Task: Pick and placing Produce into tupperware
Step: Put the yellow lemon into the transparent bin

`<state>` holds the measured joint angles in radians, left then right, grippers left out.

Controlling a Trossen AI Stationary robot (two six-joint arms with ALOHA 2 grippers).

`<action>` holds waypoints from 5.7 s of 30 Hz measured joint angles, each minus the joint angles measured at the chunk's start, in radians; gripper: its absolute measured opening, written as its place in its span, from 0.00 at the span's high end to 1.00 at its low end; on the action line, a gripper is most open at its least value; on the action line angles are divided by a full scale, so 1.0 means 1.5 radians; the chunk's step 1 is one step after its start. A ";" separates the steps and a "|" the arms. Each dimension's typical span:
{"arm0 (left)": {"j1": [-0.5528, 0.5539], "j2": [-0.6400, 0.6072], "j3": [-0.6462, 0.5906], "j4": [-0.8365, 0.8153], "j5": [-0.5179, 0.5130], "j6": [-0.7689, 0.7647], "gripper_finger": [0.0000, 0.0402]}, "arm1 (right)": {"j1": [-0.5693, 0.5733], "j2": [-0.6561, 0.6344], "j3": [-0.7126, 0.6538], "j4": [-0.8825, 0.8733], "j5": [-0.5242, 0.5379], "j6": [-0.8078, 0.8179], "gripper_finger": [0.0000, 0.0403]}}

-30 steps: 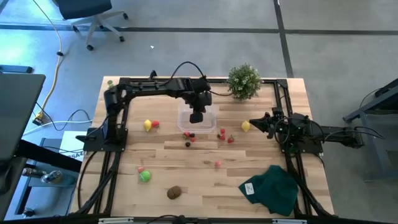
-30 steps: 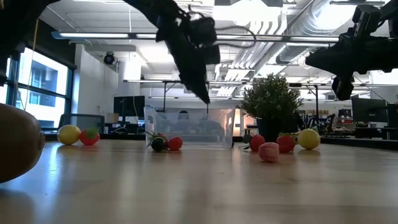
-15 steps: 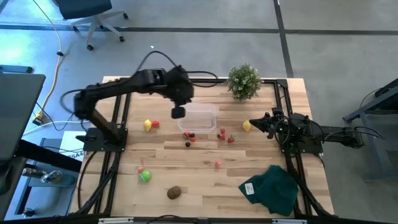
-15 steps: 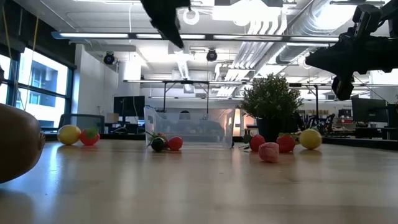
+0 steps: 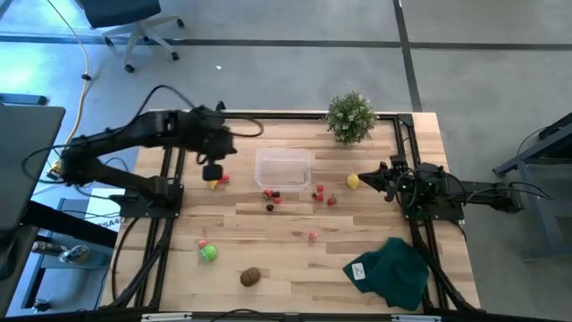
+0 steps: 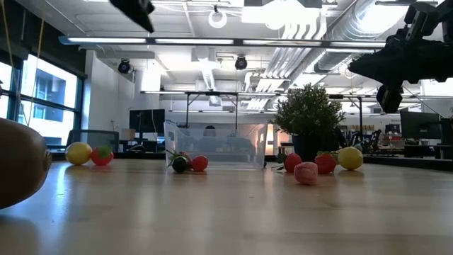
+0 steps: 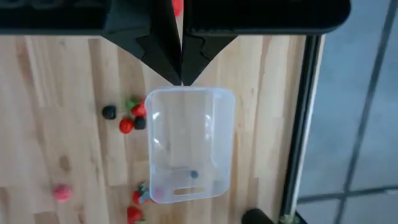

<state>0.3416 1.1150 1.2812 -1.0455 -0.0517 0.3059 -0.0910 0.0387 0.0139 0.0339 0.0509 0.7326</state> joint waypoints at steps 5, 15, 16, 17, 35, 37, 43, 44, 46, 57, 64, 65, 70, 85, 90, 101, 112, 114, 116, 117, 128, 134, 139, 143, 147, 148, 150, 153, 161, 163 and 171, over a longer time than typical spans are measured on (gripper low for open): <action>0.001 -0.119 -0.132 0.121 0.054 0.018 0.99 | 0.000 0.000 0.000 0.005 0.000 -0.019 0.95; 0.103 -0.165 -0.261 0.188 0.200 -0.001 0.99 | 0.000 0.000 0.000 0.012 -0.008 -0.023 0.95; 0.108 -0.164 -0.267 0.188 0.209 0.002 0.99 | 0.000 0.000 0.000 0.012 -0.013 -0.021 0.95; 0.111 -0.164 -0.272 0.188 0.216 0.003 0.99 | 0.000 0.000 0.000 0.013 -0.018 -0.021 0.95; 0.113 -0.165 -0.281 0.102 0.152 0.056 0.99 | 0.000 0.000 0.000 0.067 -0.019 -0.023 0.86; 0.113 -0.165 -0.281 0.104 0.144 0.055 0.99 | 0.000 0.000 0.013 0.063 -0.002 -0.023 0.81; 0.113 -0.165 -0.281 0.107 0.144 0.055 0.99 | 0.000 0.014 0.148 -0.082 0.049 -0.106 0.67; 0.113 -0.165 -0.281 0.108 0.144 0.055 0.99 | 0.000 0.022 0.178 -0.118 0.069 -0.120 0.66; 0.113 -0.165 -0.281 0.107 0.144 0.055 0.99 | 0.000 0.049 0.251 -0.205 0.114 -0.141 0.64; 0.113 -0.165 -0.281 0.107 0.144 0.055 0.99 | 0.000 0.362 0.615 -0.609 0.198 -0.004 0.61; 0.113 -0.165 -0.281 0.107 0.144 0.055 0.99 | 0.000 0.568 0.835 -0.789 0.214 0.109 0.61; 0.113 -0.165 -0.281 0.107 0.144 0.055 0.99 | 0.000 0.594 0.862 -0.815 0.210 0.129 0.61; 0.113 -0.165 -0.281 0.107 0.144 0.055 0.99 | 0.000 0.702 0.952 -0.915 0.180 0.226 0.61; 0.113 -0.164 -0.281 0.107 0.144 0.055 0.99 | -0.007 0.856 0.834 -0.932 0.169 0.433 0.61; 0.113 -0.164 -0.281 0.107 0.144 0.055 0.99 | -0.021 0.865 0.725 -0.841 0.135 0.437 0.61; 0.113 -0.164 -0.280 0.107 0.144 0.055 0.99 | -0.057 0.865 0.532 -0.597 0.087 0.437 0.61; 0.113 -0.164 -0.280 0.107 0.144 0.055 0.99 | -0.062 0.865 0.471 -0.510 0.099 0.456 0.51; 0.113 -0.164 -0.280 0.107 0.144 0.055 0.99 | -0.062 0.865 0.471 -0.512 0.103 0.456 0.47; 0.113 -0.164 -0.280 0.107 0.144 0.055 0.99 | -0.062 0.865 0.471 -0.514 0.108 0.456 0.43; 0.113 -0.164 -0.280 0.107 0.144 0.055 0.99 | -0.062 0.865 0.471 -0.516 0.110 0.456 0.41; 0.113 -0.164 -0.280 0.107 0.144 0.055 0.99 | -0.062 0.921 0.471 -0.505 0.111 0.450 0.34; 0.113 -0.164 -0.280 0.107 0.144 0.055 0.99 | -0.062 0.941 0.471 -0.483 0.123 0.451 0.34; 0.113 -0.164 -0.280 0.107 0.144 0.055 0.99 | -0.062 0.968 0.471 -0.471 0.115 0.444 0.34; 0.113 -0.164 -0.280 0.107 0.144 0.055 0.99 | -0.062 0.984 0.471 -0.454 0.111 0.437 0.34; 0.113 -0.164 -0.280 0.107 0.144 0.055 0.99 | -0.062 0.984 0.471 -0.453 0.108 0.436 0.35; 0.113 -0.164 -0.280 0.107 0.144 0.055 0.99 | -0.062 0.984 0.471 -0.453 0.108 0.436 0.35; 0.113 -0.164 -0.280 0.107 0.144 0.055 0.99 | -0.062 0.984 0.471 -0.453 0.114 0.436 0.36; 0.112 -0.164 -0.280 0.107 0.144 0.055 0.99 | -0.063 0.984 0.471 -0.450 0.121 0.437 0.39; 0.113 -0.164 -0.280 0.107 0.144 0.055 0.99 | -0.063 0.984 0.471 -0.446 0.110 0.438 0.46; 0.113 -0.164 -0.280 0.107 0.144 0.055 0.99 | -0.063 0.984 0.471 -0.446 0.109 0.438 0.48; 0.113 -0.164 -0.280 0.107 0.144 0.055 0.99 | -0.063 0.983 0.471 -0.445 0.109 0.431 0.51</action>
<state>0.5106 0.8684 0.8608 -0.8845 0.1638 0.3878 -0.1857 1.5131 0.7204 -0.6343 0.2138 1.3791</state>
